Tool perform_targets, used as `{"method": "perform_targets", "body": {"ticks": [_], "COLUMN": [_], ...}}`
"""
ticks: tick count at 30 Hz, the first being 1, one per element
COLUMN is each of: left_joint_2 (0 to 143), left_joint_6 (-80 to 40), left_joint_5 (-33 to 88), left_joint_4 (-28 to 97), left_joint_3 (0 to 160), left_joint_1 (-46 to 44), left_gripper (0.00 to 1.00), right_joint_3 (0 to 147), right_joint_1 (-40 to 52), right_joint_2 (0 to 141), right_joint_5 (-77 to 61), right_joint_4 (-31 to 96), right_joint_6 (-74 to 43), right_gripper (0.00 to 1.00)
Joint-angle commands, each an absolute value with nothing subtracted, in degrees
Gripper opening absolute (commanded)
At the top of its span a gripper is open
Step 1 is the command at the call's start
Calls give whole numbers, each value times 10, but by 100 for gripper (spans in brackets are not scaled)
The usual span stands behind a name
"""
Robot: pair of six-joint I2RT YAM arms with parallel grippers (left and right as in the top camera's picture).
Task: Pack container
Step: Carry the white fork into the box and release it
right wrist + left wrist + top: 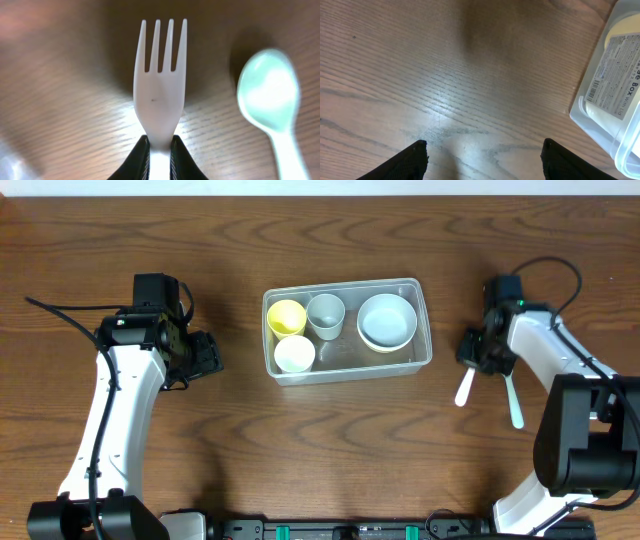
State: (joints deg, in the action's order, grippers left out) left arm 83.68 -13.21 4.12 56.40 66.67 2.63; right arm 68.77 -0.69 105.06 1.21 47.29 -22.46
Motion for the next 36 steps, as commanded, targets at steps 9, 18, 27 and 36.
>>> {"method": "perform_targets", "body": {"ticks": [9, 18, 27, 36], "left_joint_2": [838, 838, 838, 838], "left_joint_6": [-125, -125, -125, -125], "left_joint_5": [39, 39, 39, 39], "left_joint_4": [561, 561, 561, 561], "left_joint_3": [679, 679, 679, 679], "left_joint_1": [30, 30, 30, 30], "left_gripper": [73, 73, 73, 73], "right_joint_3": [918, 917, 917, 901], "right_joint_1": [181, 343, 368, 362], "right_joint_2": [947, 1008, 1094, 1125], "right_joint_5": [-17, -16, -37, -33], "right_joint_4": [561, 557, 566, 598], "right_joint_6": [275, 435, 451, 474], "right_gripper": [1, 1, 1, 1]}}
